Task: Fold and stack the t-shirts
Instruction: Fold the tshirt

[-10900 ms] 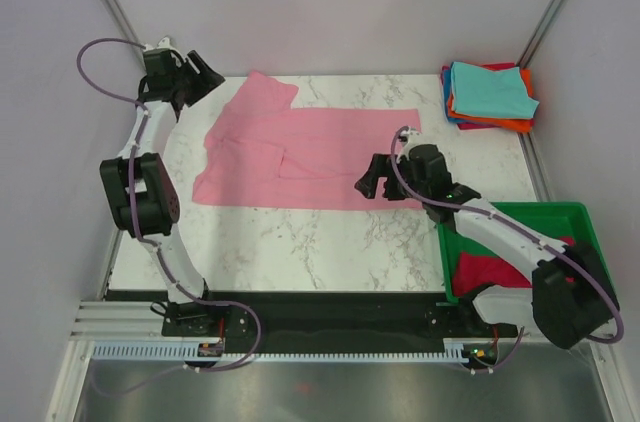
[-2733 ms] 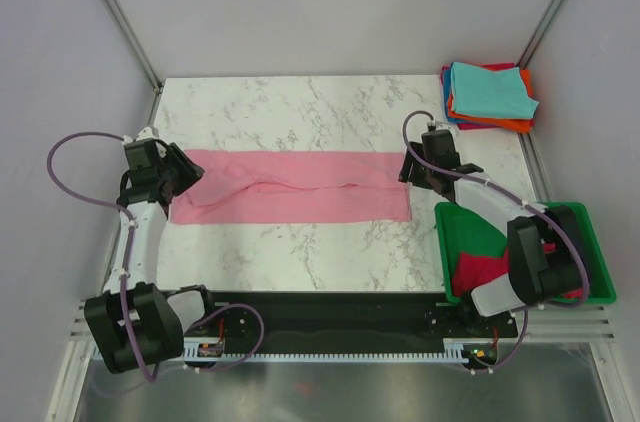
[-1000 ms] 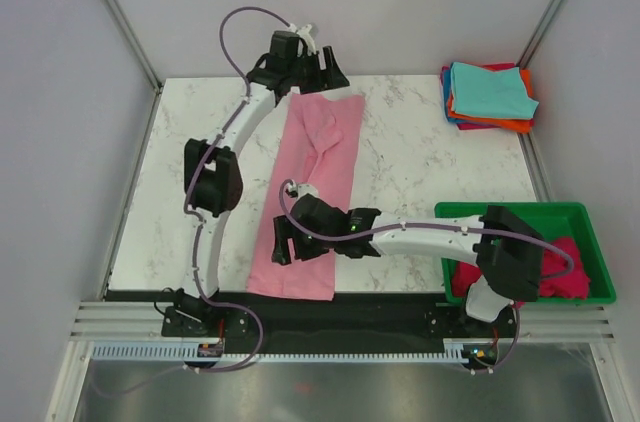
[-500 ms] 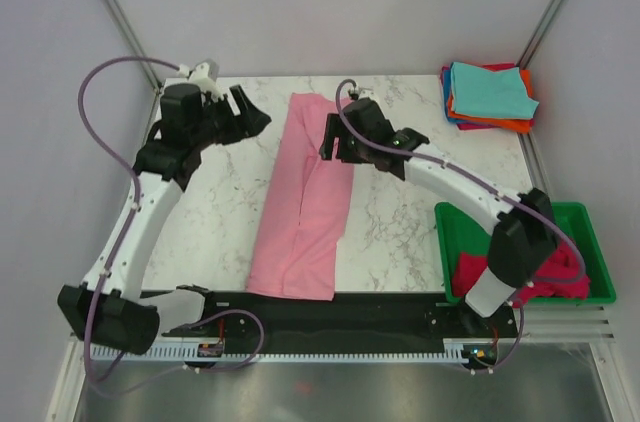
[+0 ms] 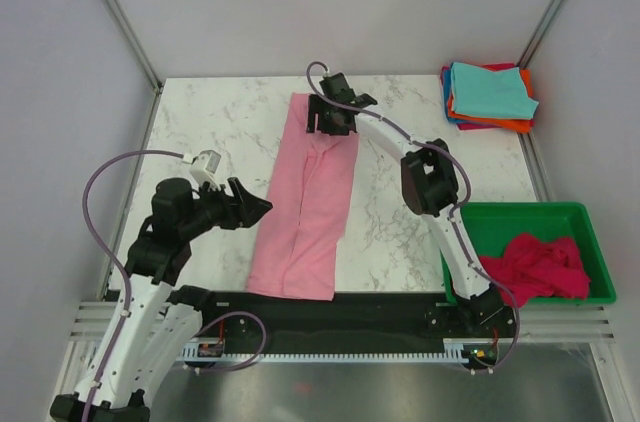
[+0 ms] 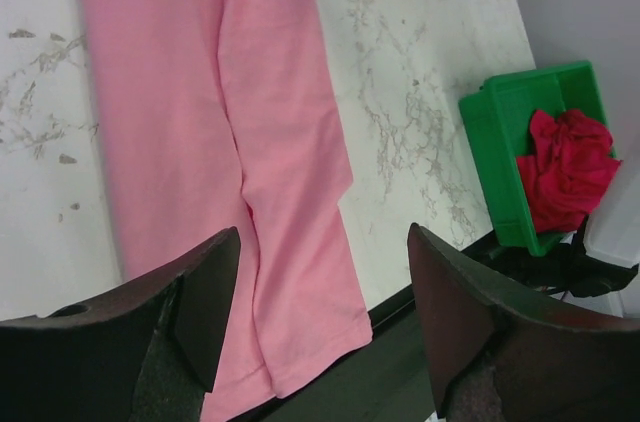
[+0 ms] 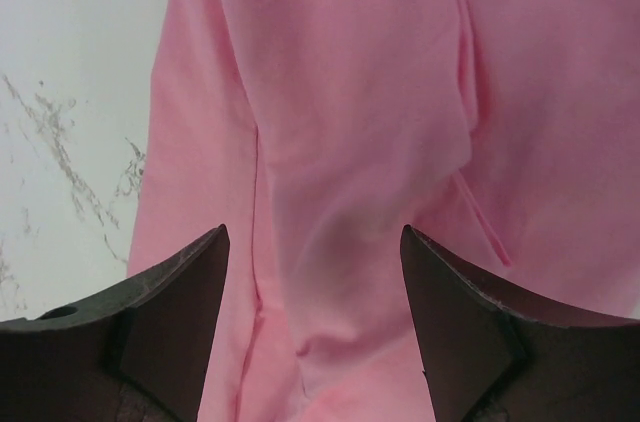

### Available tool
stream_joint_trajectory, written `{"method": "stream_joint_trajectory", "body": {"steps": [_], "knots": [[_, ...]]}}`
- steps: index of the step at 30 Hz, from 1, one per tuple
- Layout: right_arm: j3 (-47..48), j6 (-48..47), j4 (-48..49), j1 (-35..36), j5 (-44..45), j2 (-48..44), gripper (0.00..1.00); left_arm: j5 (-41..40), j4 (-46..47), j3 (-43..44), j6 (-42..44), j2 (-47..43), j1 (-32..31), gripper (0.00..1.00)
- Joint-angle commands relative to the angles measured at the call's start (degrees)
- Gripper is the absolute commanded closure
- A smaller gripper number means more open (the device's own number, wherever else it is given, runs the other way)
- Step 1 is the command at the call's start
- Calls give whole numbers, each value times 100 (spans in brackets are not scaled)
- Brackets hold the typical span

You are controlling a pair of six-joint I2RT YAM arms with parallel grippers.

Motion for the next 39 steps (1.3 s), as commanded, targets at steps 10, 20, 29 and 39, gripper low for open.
{"method": "stream_joint_trajectory", "body": {"steps": [10, 20, 29, 39], "knots": [[1537, 375, 227, -125, 100, 1927, 22, 383, 392, -279, 242, -605, -12, 27], [2013, 1262, 2784, -450, -989, 2693, 13, 445, 480, -323, 259, -456, -30, 27], [194, 261, 4131, -609, -2079, 629, 2, -319, 357, -332, 49, -201, -30, 30], [-4355, -109, 3280, -258, -1133, -4235, 2, -2052, -645, -120, -610, 668, -126, 33]]}}
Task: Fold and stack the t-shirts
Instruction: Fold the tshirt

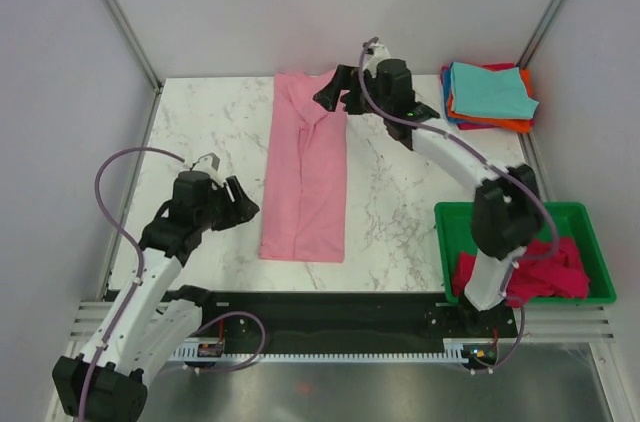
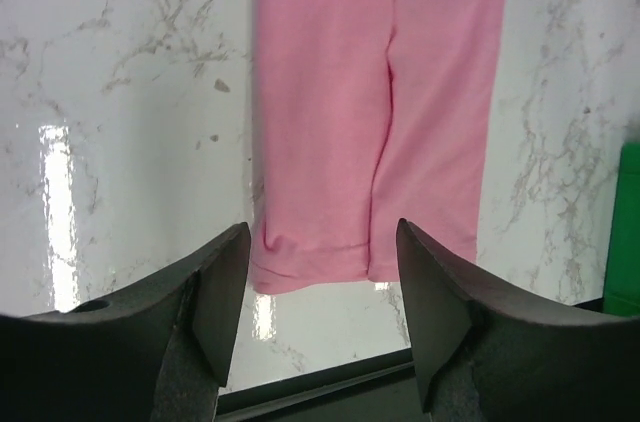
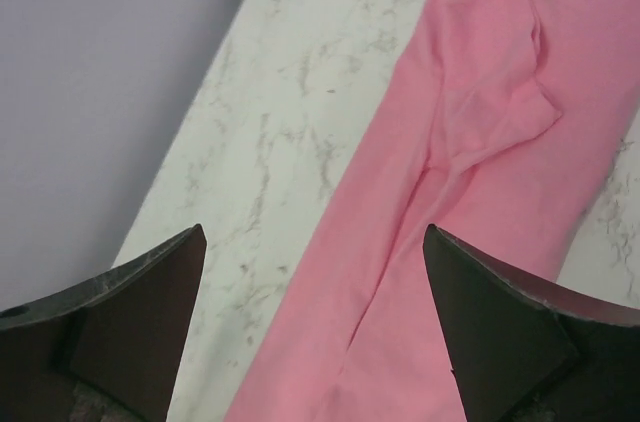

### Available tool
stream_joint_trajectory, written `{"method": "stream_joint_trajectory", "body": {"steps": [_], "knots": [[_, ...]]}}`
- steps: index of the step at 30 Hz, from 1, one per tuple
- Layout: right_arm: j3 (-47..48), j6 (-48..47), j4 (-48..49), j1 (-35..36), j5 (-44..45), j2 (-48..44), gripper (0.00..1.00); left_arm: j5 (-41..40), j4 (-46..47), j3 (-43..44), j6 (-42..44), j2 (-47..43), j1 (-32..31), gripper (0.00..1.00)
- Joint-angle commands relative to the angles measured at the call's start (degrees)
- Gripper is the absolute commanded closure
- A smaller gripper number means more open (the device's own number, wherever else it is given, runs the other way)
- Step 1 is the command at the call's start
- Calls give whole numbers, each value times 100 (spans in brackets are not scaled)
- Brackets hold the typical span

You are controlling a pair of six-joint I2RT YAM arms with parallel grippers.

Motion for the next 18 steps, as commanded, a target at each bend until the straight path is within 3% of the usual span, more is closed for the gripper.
{"method": "stream_joint_trajectory", "body": {"steps": [1, 5, 8, 14, 18], "knots": [[-1584, -35, -256, 324, 985, -1856, 2, -434, -182, 63, -523, 223, -111, 34], [-3910, 608, -845, 789, 1323, -3218, 7, -347, 63, -261, -875, 224, -225, 41], [-4836, 897, -968, 1203, 1324, -3589, 11, -303, 414, -726, -1174, 162, -384, 44], [-5928, 1601, -531, 1827, 1394, -4021, 18, -425, 943, -1482, -1464, 136, -691, 46], [-6018, 1768, -319, 2082, 1298, -3662, 22, -592, 1066, -1668, -1491, 215, -788, 46]]}}
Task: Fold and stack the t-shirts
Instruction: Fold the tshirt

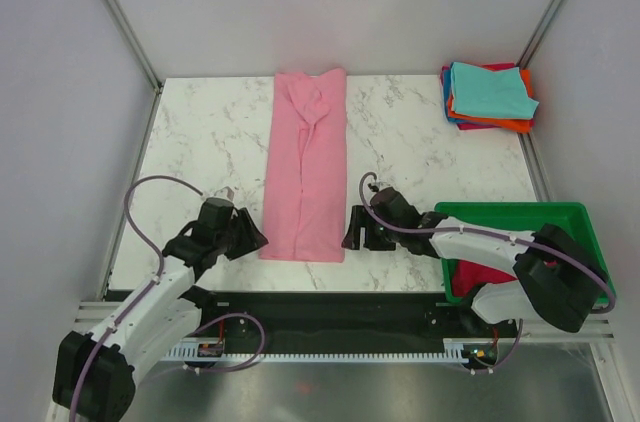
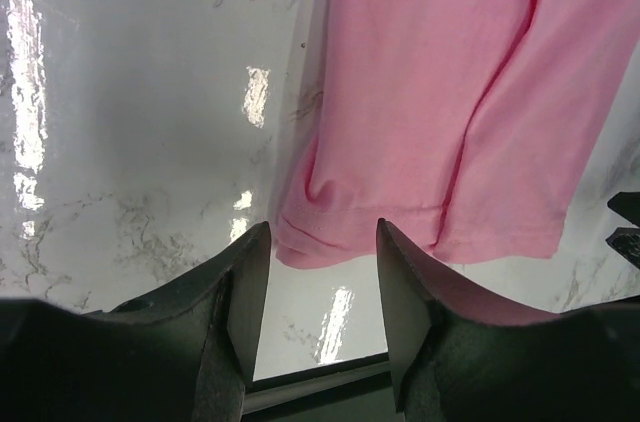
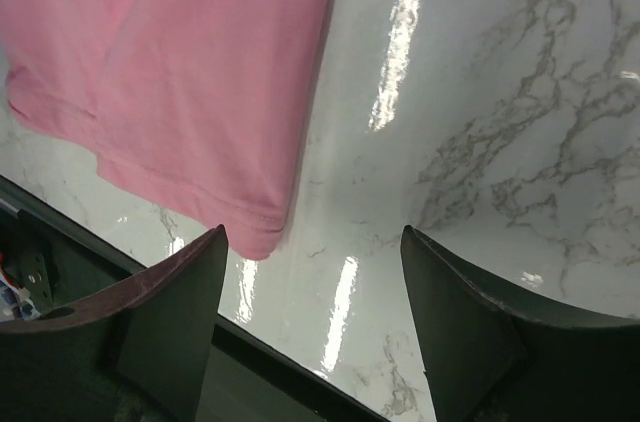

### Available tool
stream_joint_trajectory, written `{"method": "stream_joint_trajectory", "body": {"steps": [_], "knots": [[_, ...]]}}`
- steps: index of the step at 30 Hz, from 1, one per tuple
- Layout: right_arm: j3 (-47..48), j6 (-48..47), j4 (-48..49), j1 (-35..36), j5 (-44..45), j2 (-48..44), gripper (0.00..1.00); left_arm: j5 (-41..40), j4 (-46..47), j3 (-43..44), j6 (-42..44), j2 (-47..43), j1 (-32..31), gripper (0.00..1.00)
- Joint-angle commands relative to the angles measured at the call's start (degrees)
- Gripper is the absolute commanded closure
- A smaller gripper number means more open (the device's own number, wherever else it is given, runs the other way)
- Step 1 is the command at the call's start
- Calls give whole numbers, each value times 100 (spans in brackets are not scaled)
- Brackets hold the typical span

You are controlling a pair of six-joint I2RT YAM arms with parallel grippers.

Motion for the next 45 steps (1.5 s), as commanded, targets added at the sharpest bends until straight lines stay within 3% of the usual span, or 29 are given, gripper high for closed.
{"method": "stream_joint_trajectory", "body": {"steps": [1, 4, 8, 18, 28, 34, 40, 41, 42, 45], "knots": [[113, 367, 602, 283, 91, 151, 22, -287, 476, -58, -275, 22, -87, 46], [236, 490, 821, 547, 73, 555, 25, -322, 476, -102, -293, -13, -104, 46], [254, 701, 839, 829, 213, 767, 35, -313, 468, -198, -372, -162, -174, 46], [8, 956, 655, 1093, 609, 626, 42, -357, 388, -392, -636, -285, -429, 45], [16, 948, 663, 1093, 776, 767, 52, -401, 257, -348, -785, 40, -473, 54], [-71, 956, 690, 1093, 803, 741, 67, -514, 265, -400, -864, -30, -517, 58], [-124, 921, 769, 1093, 768, 758, 85, -542, 397, -409, -882, 145, -561, 80], [-124, 930, 769, 1084, 767, 749, 92, -489, 502, -418, -873, 180, -561, 90], [-124, 913, 769, 1093, 776, 732, 96, -463, 529, -427, -873, 181, -570, 94], [-150, 930, 673, 1093, 768, 539, 100, -358, 521, -401, -899, 137, -631, 98]]}}
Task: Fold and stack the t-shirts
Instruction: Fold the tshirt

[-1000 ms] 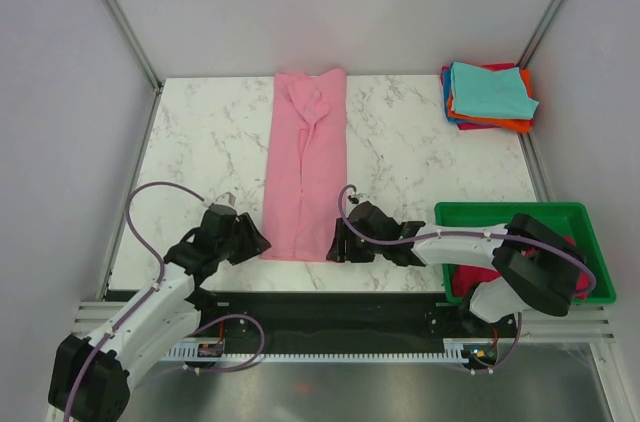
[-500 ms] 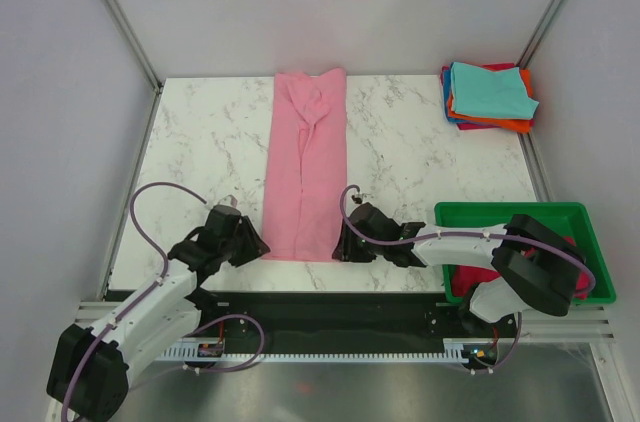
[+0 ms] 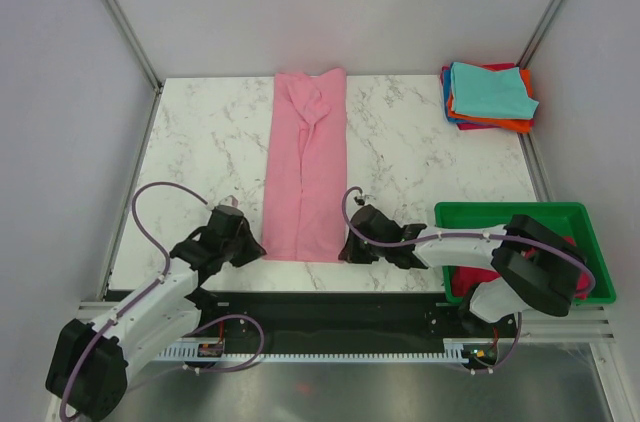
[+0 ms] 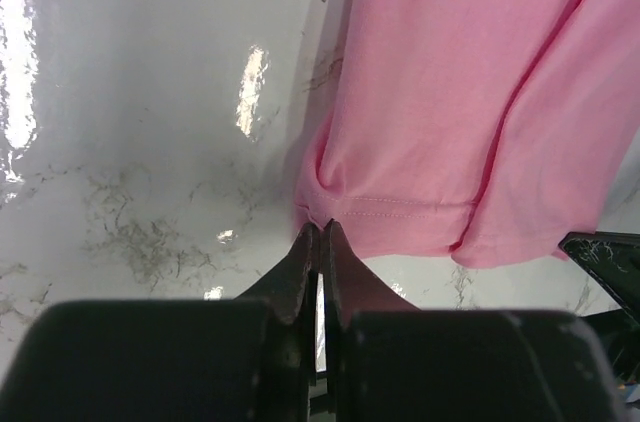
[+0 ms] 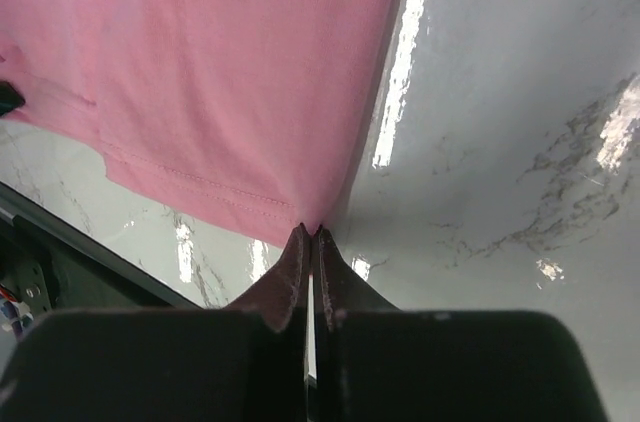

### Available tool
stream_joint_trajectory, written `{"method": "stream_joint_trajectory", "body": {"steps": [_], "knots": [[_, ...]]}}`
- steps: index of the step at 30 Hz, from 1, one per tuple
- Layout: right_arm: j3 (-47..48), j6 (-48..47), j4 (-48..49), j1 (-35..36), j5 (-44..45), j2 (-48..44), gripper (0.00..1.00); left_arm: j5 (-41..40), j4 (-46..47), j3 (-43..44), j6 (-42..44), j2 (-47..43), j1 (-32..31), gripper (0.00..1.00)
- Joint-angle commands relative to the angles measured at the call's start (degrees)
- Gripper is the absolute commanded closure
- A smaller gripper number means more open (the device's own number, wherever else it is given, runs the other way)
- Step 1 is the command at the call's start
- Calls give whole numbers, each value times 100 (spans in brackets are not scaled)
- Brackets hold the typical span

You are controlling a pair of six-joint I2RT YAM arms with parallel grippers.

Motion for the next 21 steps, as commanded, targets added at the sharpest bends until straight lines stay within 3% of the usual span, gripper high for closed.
{"method": "stream_joint_trajectory", "body": {"steps": [1, 6, 11, 17, 21], "knots": [[-87, -12, -313, 29, 97, -318, 100, 132, 184, 65, -191, -58, -96, 98], [-52, 120, -919, 274, 254, -933, 100, -16, -597, 416, -552, -593, -790, 98], [79, 155, -1518, 319, 641, -1689, 100, -148, -1178, 1084, -412, -972, -861, 98], [1045, -248, -2151, 231, 1203, -1709, 100, -586, -1513, 2244, 89, -419, -861, 98], [1730, -758, -2283, -373, 1116, -1357, 100, -930, -1513, 3156, 467, 204, -843, 98]]}}
